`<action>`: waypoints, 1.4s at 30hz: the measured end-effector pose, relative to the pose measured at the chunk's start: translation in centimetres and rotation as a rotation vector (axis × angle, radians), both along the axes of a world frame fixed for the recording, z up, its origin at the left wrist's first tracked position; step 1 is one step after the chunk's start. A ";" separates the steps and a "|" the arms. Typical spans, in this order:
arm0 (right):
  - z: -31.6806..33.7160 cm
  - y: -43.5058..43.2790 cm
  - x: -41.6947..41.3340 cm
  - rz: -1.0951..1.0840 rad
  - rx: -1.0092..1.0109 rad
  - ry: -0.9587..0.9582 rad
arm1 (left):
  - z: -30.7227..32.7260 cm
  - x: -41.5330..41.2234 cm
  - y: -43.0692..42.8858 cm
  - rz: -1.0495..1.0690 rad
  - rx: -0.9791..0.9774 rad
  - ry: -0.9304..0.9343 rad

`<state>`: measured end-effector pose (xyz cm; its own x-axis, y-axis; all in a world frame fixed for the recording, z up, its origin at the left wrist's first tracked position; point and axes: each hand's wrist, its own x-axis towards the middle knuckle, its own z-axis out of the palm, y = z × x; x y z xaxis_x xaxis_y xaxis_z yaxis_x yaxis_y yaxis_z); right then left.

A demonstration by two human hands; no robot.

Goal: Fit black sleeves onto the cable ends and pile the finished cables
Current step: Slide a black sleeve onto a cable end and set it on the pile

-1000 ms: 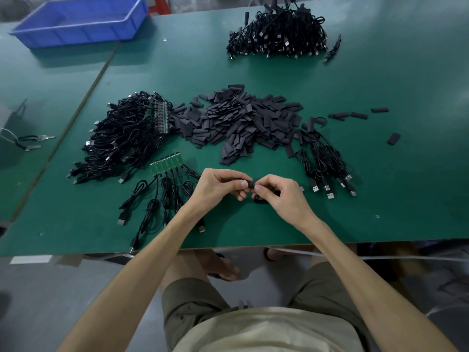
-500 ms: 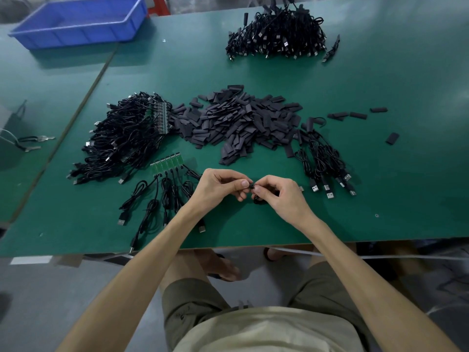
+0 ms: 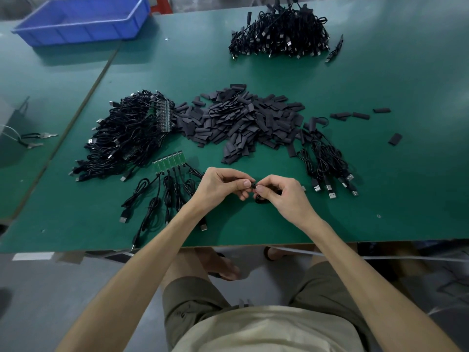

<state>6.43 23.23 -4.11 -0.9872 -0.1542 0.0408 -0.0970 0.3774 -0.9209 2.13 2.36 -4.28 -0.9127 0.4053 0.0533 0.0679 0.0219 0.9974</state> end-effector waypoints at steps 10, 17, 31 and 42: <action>0.0 0.0 0.2 -0.006 0.033 0.006 | 0.3 0.4 0.1 0.005 -0.030 0.005; 0.1 0.0 0.3 -0.008 0.041 -0.002 | 0.3 0.4 0.0 0.007 -0.041 -0.012; 2.3 0.4 0.3 -0.212 0.095 0.113 | 2.8 0.0 -1.1 0.149 -0.258 0.084; 5.8 7.5 -5.6 -0.567 0.362 0.184 | 4.1 -4.6 -9.3 0.550 -1.115 -0.021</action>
<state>0.79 30.75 1.67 -0.9014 0.3470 0.2588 0.0629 0.6966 -0.7147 -2.50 -6.97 -0.22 -0.9720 -0.2164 -0.0912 -0.2346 0.8781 0.4169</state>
